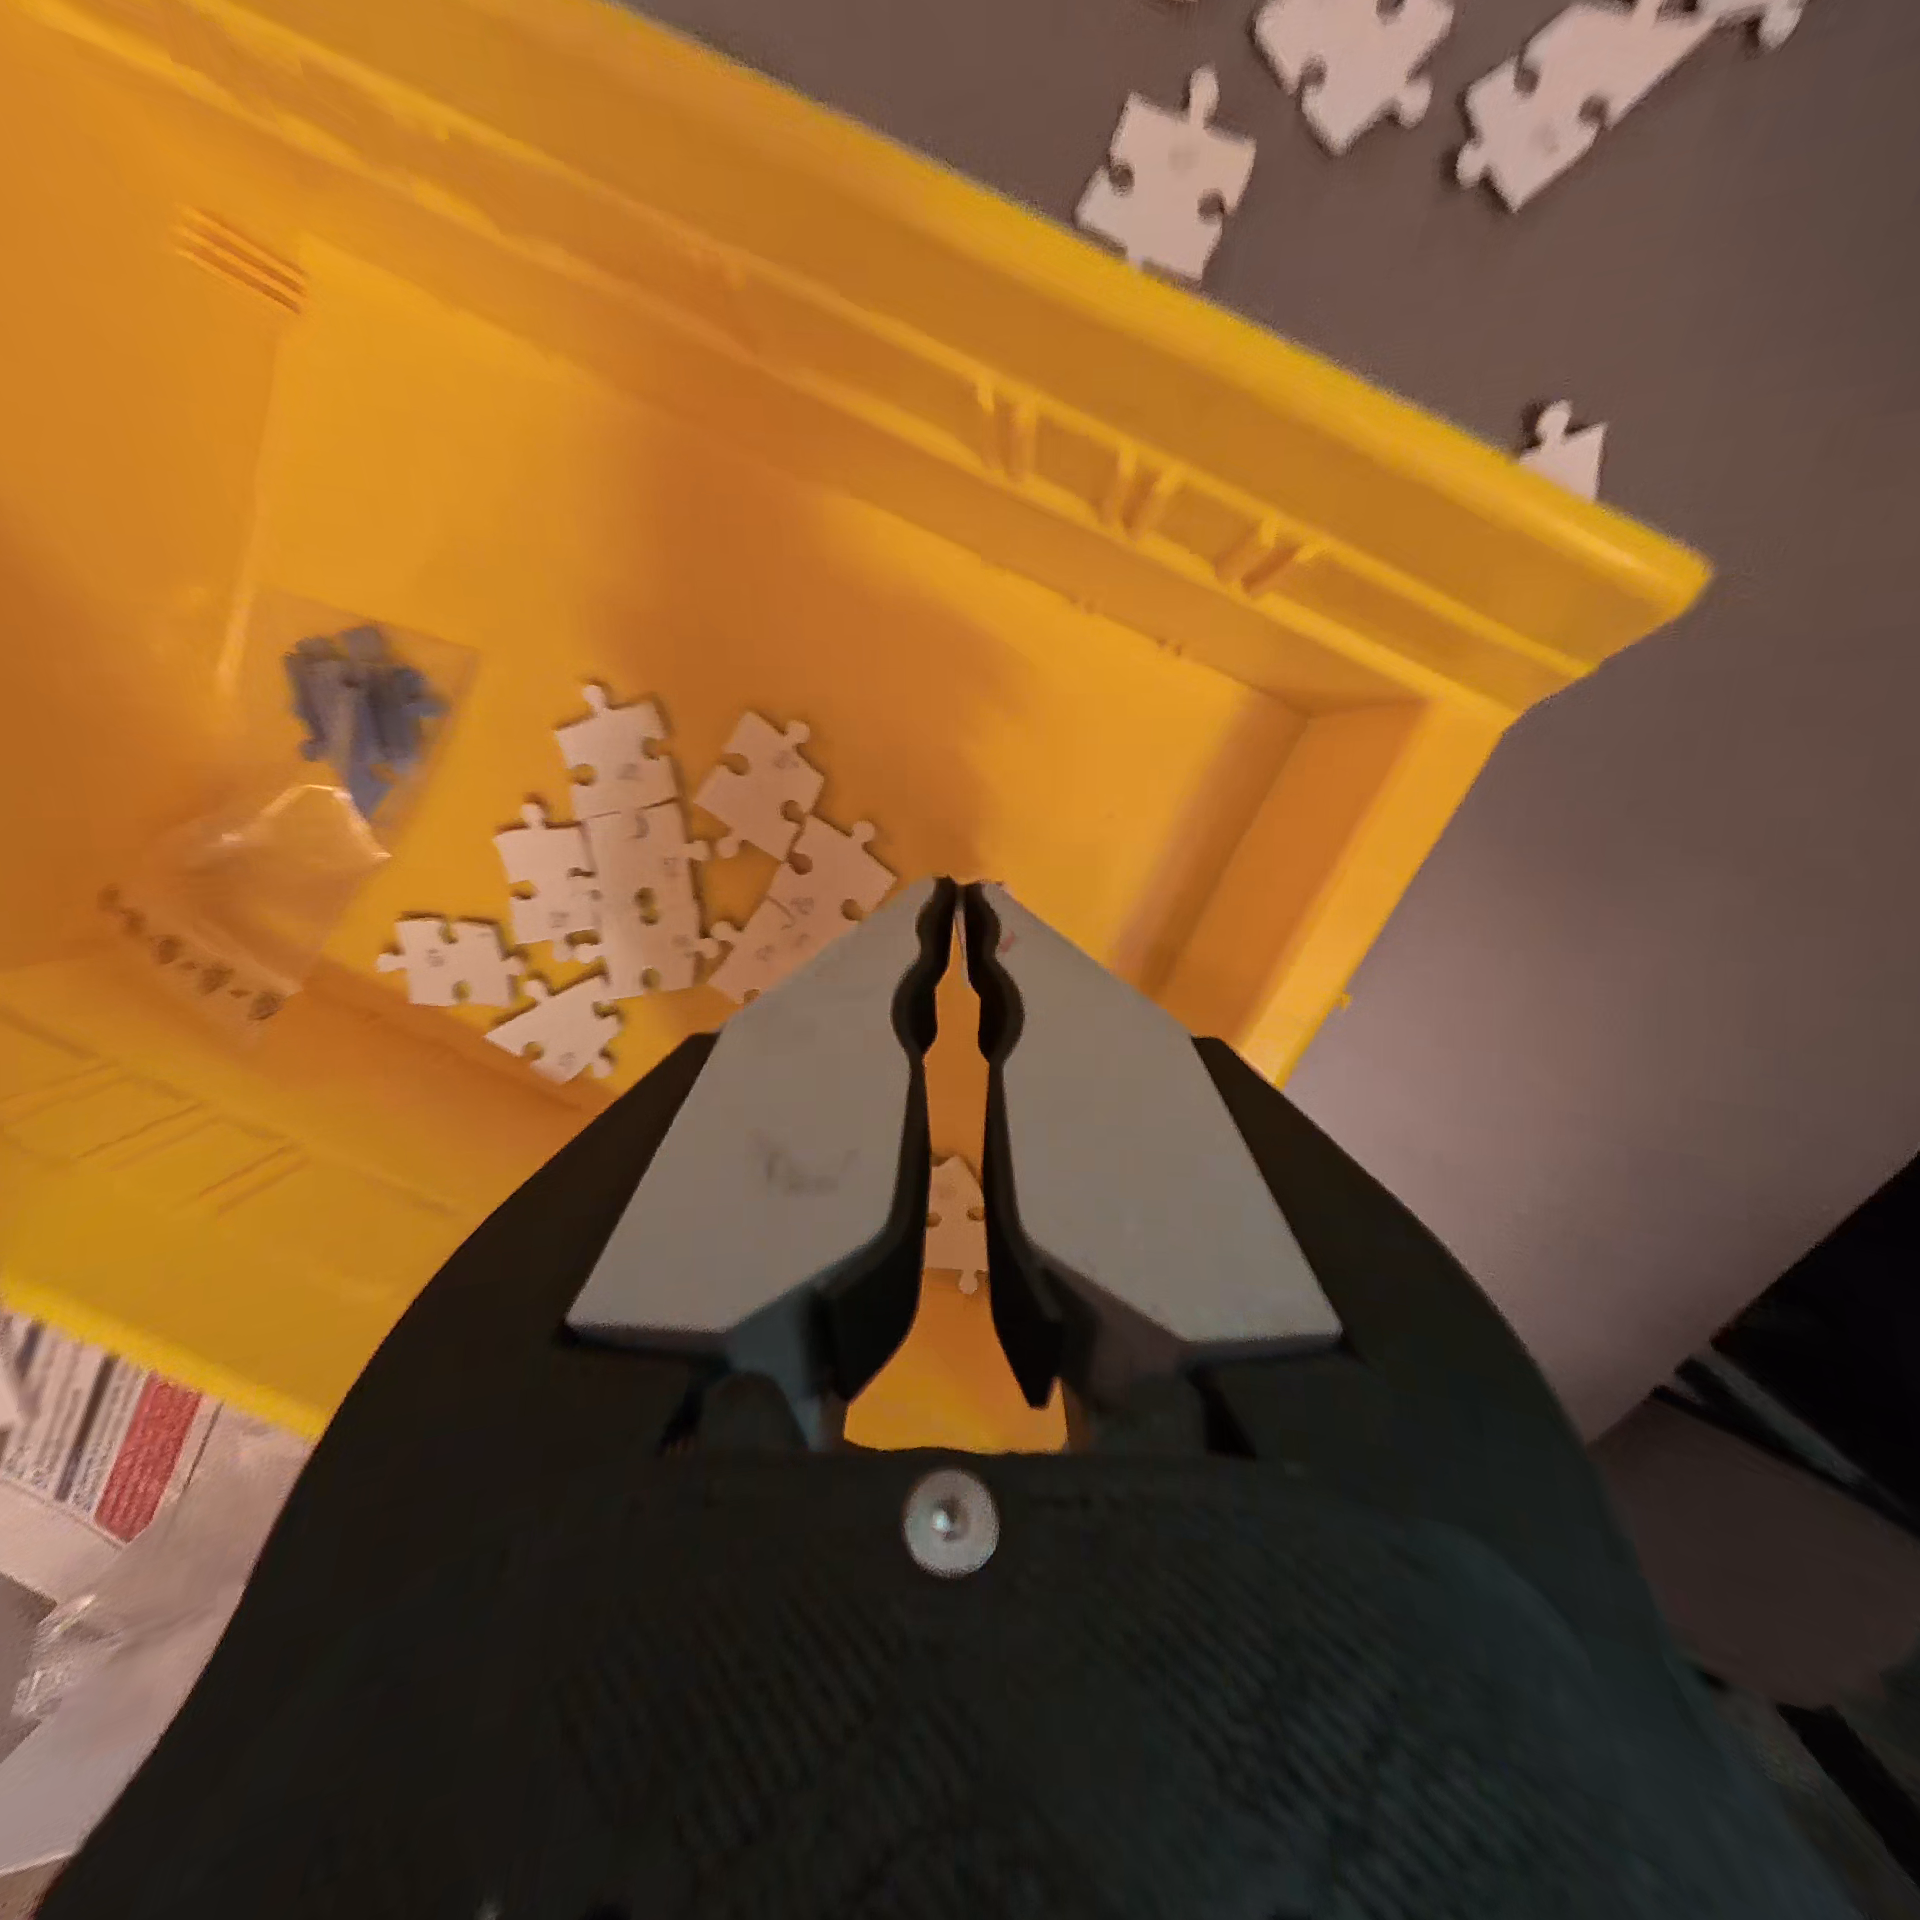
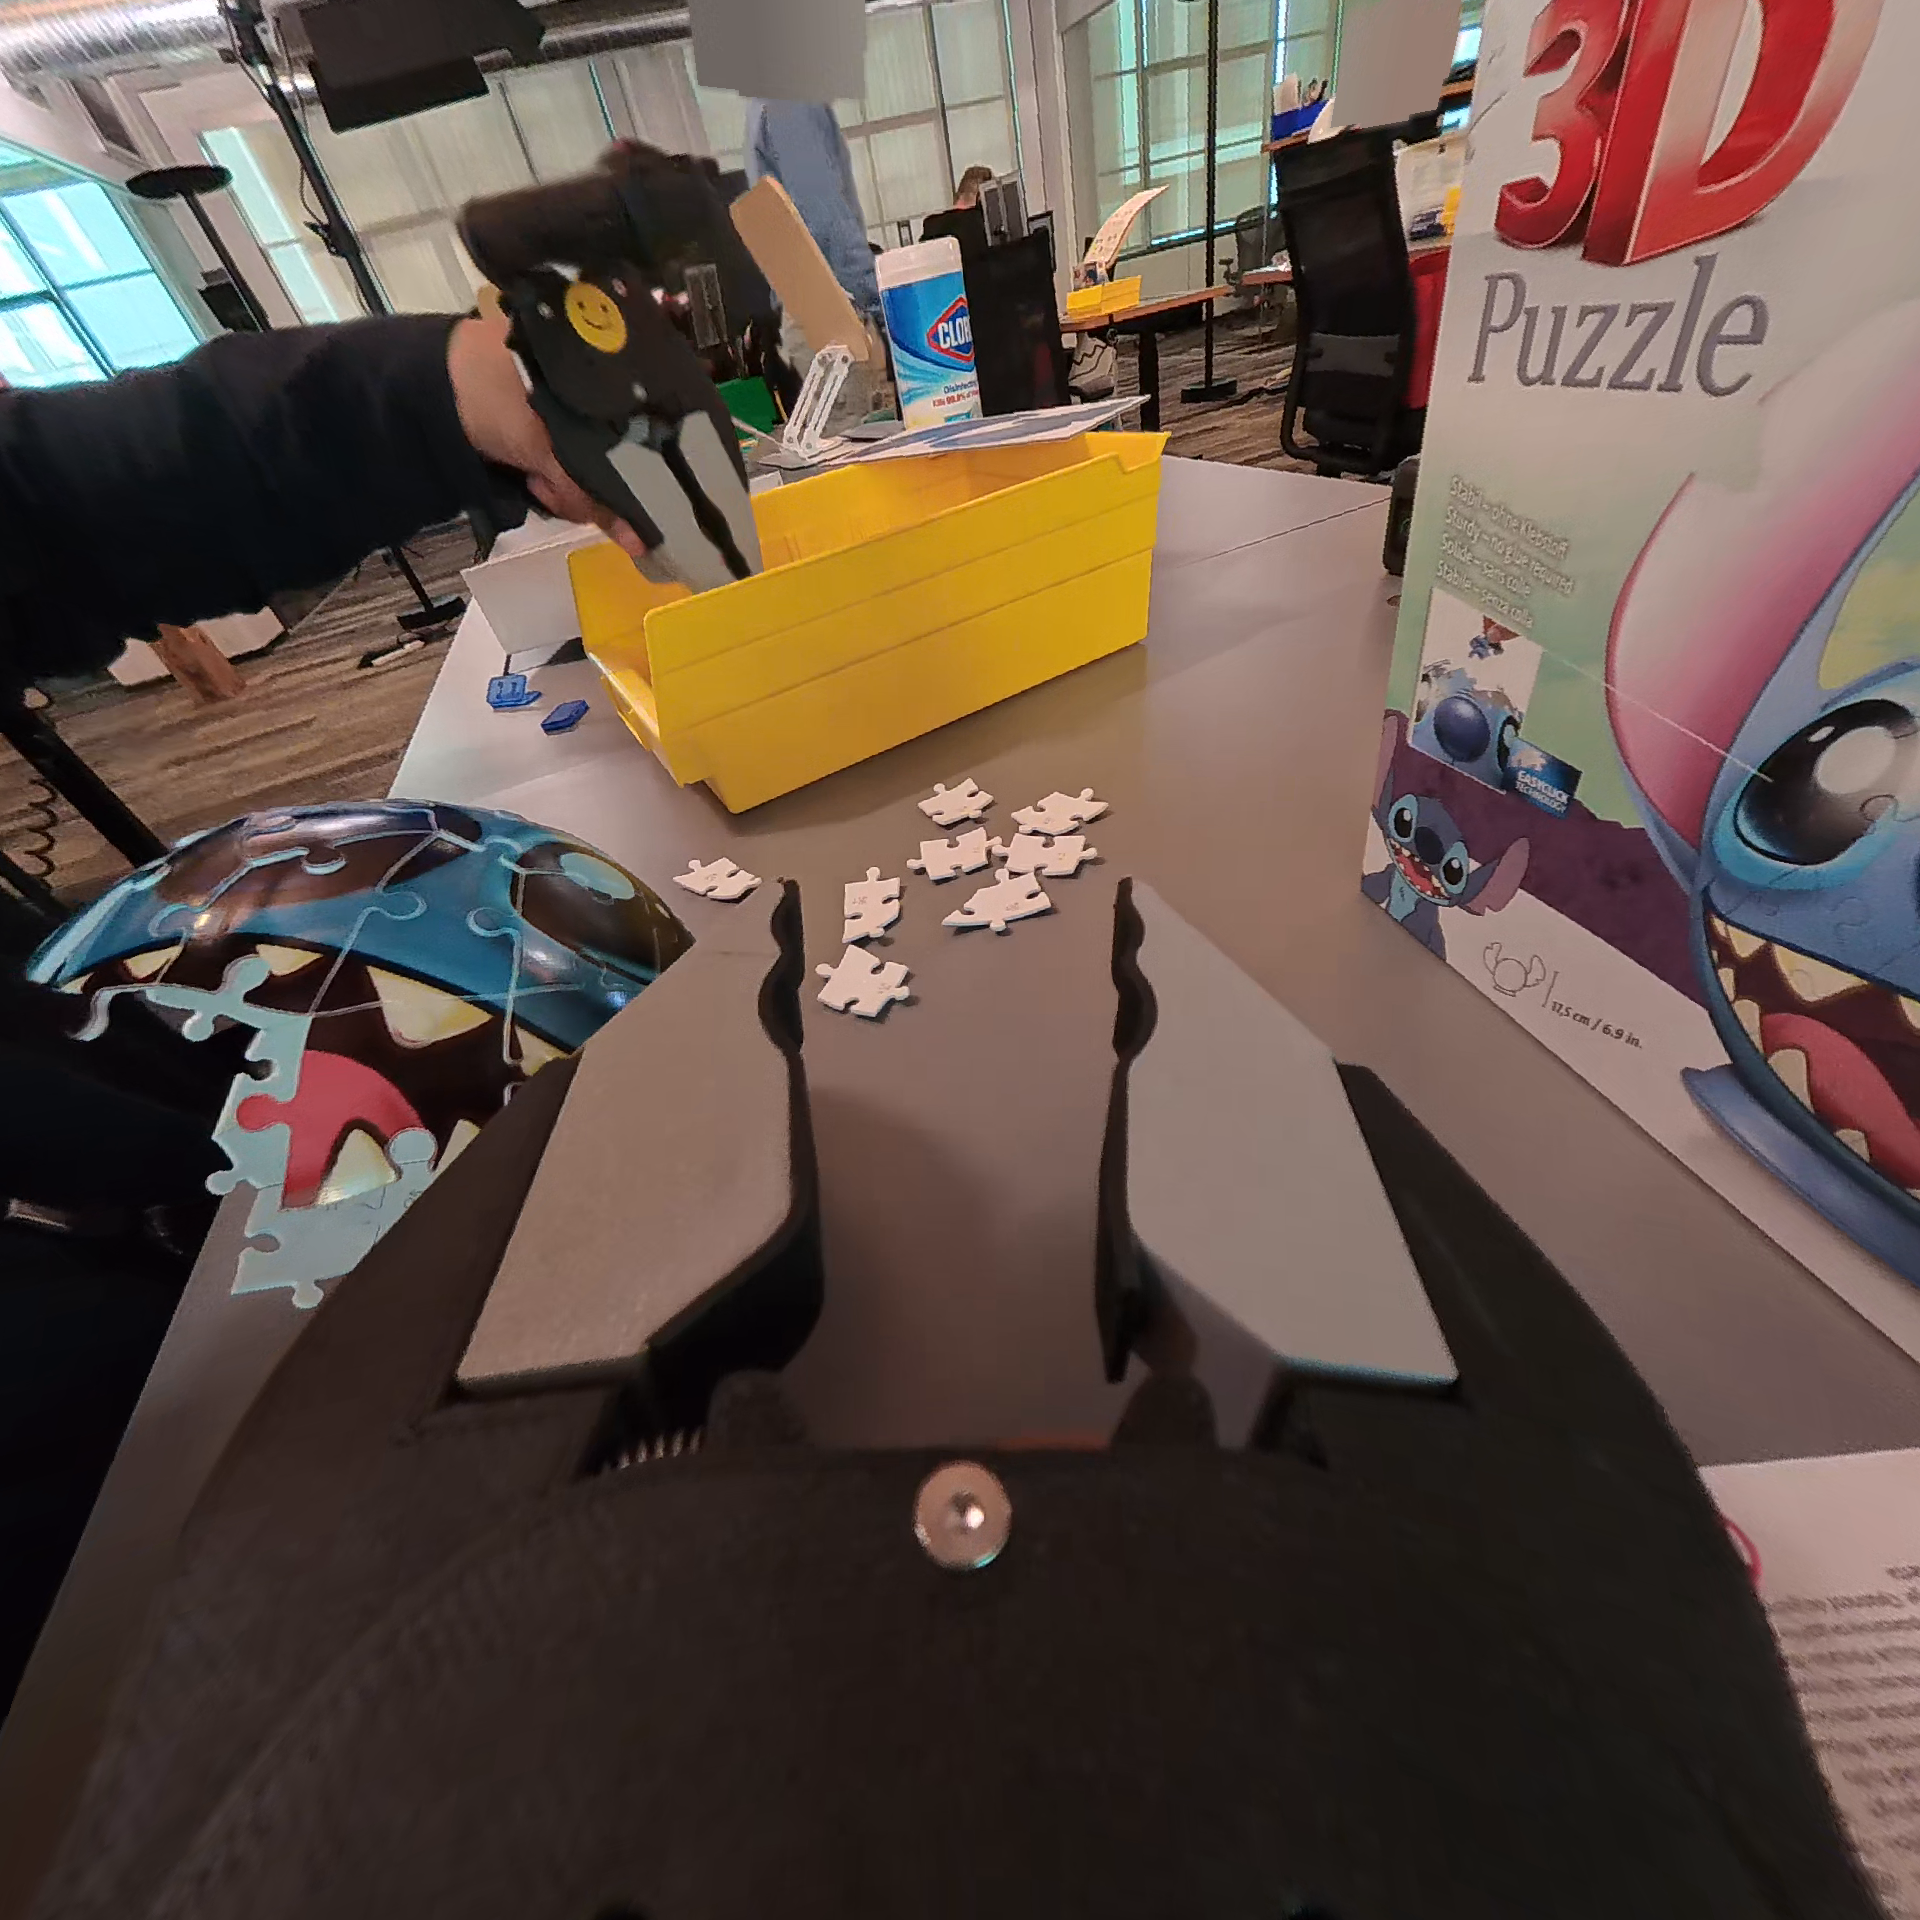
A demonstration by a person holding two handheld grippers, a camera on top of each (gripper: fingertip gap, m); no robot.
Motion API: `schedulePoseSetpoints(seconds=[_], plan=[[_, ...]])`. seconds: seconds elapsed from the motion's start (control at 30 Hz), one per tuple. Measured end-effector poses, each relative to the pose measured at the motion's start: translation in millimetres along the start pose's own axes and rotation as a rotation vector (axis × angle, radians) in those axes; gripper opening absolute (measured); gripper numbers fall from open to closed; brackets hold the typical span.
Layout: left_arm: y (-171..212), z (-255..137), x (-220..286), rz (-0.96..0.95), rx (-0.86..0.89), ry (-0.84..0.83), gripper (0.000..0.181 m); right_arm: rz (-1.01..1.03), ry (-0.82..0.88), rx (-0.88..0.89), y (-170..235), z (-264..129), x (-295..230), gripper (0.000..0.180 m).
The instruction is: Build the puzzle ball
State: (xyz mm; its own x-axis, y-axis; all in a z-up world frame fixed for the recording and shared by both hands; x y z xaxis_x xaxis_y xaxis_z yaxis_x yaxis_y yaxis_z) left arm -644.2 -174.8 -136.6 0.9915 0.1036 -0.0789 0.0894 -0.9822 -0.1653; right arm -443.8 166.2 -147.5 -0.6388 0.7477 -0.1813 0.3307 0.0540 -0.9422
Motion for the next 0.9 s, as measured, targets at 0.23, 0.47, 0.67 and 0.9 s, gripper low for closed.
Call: schedulePoseSetpoints(seconds=[0.23,0.47,0.67,0.9], plan=[[-25,-109,42,0.027,0.537,-0.129,0.0,-0.043,0.078,0.078,-18,-26,2,0.058],[-55,-164,189,0.226,1.011,-0.044,0.0,-0.016,0.071,0.341,-44,-81,-32,0.054],[-63,-136,278,0.261,1.194,0.162,0.0,-0.006,0.044,0.253,-12,-104,-104,0.048],[-64,-81,323,0.128,1.254,0.396,0.0,0.006,-0.124,0.111,21,-80,-200,0.048]])
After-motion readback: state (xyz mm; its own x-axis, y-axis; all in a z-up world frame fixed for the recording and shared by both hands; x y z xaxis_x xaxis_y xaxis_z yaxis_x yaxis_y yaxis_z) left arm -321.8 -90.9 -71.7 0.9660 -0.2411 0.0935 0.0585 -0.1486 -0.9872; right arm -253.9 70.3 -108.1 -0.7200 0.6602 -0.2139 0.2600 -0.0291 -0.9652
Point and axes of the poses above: each gripper's, where its closed fingertips meet, z out along the fingers, y out of its underside, x = y × z across the jaws, the point moved 6 cm from there along -z, back along the fingers, and after that the axes turned 10 degrees about -x, right-handed, at the moved point
